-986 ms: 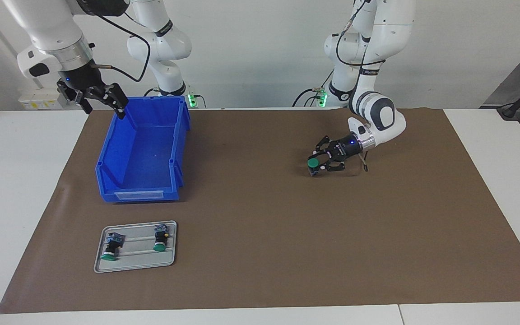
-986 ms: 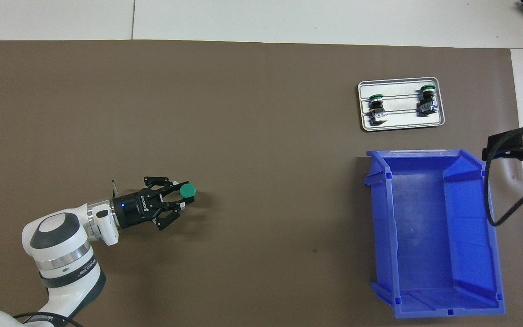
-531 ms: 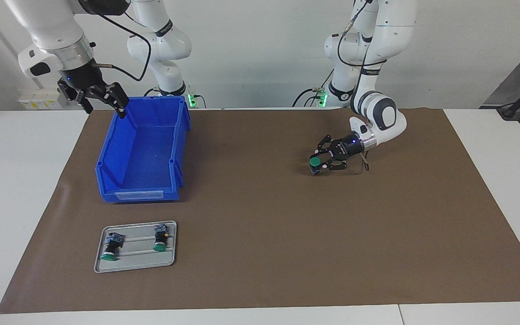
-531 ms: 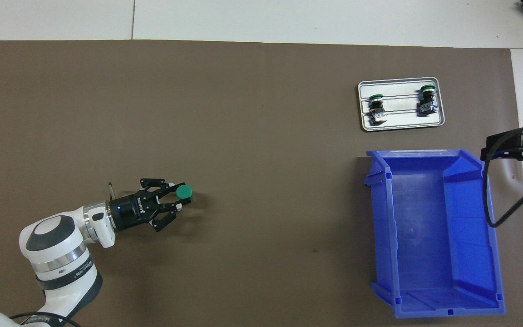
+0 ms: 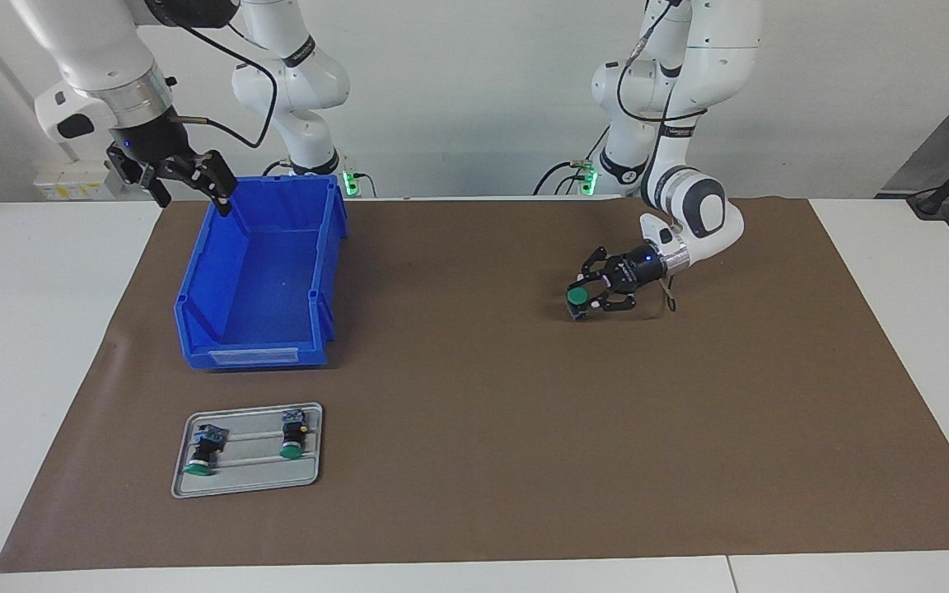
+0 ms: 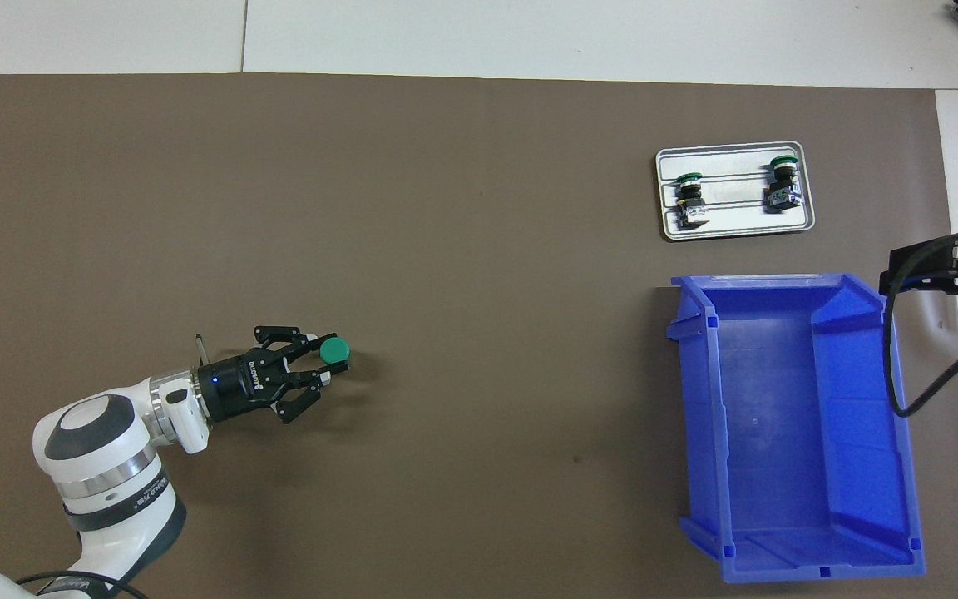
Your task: Place and press button with both arms
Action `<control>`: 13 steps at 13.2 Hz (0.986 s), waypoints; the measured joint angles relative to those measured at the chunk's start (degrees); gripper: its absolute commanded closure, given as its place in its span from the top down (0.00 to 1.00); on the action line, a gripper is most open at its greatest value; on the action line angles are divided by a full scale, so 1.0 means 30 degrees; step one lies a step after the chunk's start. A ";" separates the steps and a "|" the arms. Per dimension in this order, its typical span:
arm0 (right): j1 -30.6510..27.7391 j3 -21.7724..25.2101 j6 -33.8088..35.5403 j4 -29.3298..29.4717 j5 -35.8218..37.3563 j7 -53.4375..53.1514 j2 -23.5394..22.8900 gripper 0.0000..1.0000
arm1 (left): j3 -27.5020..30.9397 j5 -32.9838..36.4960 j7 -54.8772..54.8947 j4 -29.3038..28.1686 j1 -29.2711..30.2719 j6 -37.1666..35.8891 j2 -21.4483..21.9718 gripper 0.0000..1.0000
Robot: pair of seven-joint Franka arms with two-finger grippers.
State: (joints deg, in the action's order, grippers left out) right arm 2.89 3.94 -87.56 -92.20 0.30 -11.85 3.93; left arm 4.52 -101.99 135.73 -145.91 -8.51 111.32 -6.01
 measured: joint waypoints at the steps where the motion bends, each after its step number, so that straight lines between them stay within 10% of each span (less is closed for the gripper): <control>1: 0.0000 0.0000 0.0000 0.0000 0.0000 0.0000 0.0000 1.00 | 0.0000 0.0000 0.0000 0.0000 0.0000 0.0019 -0.0001 0.47; 4: 0.0000 0.0000 0.0000 0.0000 0.0000 0.0000 0.0000 1.00 | 0.0014 0.0000 0.0000 -0.0009 0.0007 0.0180 -0.0028 0.79; 13: 0.0000 0.0000 0.0000 0.0000 0.0000 0.0000 0.0001 1.00 | -0.0098 0.0856 -0.1833 0.0423 -0.0058 0.2691 0.0607 0.83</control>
State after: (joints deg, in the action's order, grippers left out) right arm 2.89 3.94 -87.56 -92.20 0.30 -11.85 3.93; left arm 4.23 -99.42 130.23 -144.64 -8.68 119.39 -4.18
